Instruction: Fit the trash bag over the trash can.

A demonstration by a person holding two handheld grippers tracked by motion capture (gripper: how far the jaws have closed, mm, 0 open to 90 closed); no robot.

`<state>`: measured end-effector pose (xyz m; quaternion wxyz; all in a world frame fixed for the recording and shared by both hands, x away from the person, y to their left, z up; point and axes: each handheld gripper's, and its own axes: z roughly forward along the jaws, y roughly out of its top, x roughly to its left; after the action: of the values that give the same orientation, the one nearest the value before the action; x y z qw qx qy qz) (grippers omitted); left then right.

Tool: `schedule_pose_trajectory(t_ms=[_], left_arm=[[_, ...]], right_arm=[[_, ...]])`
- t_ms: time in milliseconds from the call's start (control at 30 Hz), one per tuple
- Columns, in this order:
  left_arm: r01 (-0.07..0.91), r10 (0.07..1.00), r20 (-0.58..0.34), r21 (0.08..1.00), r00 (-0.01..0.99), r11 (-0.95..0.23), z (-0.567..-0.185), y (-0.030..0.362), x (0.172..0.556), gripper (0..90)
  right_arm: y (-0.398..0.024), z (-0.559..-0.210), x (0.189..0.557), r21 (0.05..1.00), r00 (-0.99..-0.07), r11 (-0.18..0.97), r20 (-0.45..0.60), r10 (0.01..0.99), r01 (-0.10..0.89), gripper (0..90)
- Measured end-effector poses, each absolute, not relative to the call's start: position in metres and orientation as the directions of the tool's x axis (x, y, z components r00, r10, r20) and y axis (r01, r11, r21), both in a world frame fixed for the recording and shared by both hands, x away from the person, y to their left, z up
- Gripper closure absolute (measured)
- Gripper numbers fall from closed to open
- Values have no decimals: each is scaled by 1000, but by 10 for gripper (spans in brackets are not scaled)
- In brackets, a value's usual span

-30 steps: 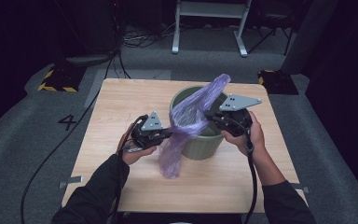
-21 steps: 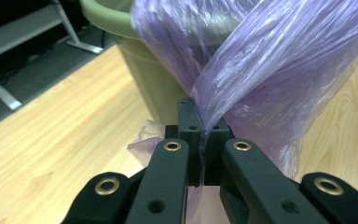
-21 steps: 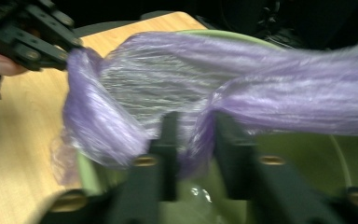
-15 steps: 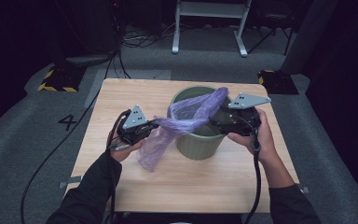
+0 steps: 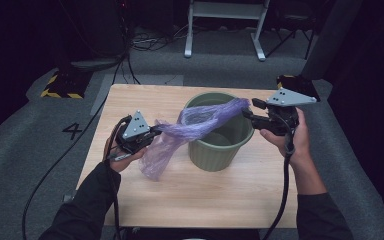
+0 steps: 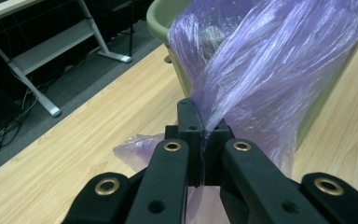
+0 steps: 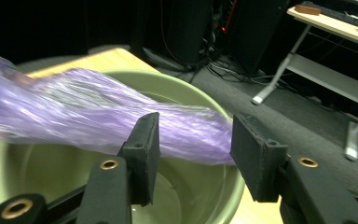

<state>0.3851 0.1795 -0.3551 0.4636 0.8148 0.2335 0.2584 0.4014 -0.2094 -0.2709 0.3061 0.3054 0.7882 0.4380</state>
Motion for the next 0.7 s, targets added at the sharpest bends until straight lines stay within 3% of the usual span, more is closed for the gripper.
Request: schedule_pose_trajectory(t_ms=[300, 533, 700], left_arm=[[136, 637, 194, 892, 746, -432, -353, 194, 381, 894], [133, 658, 175, 911, 732, -390, -349, 209, 377, 894], [124, 657, 173, 917, 734, -380, -348, 207, 376, 894]], right_arm=[[-191, -282, 421, 823, -644, 499, -230, 730, 271, 579], [-183, -299, 434, 791, -693, 514, -166, 702, 332, 647], [-179, -306, 434, 770, -714, 544, -172, 679, 333, 635]])
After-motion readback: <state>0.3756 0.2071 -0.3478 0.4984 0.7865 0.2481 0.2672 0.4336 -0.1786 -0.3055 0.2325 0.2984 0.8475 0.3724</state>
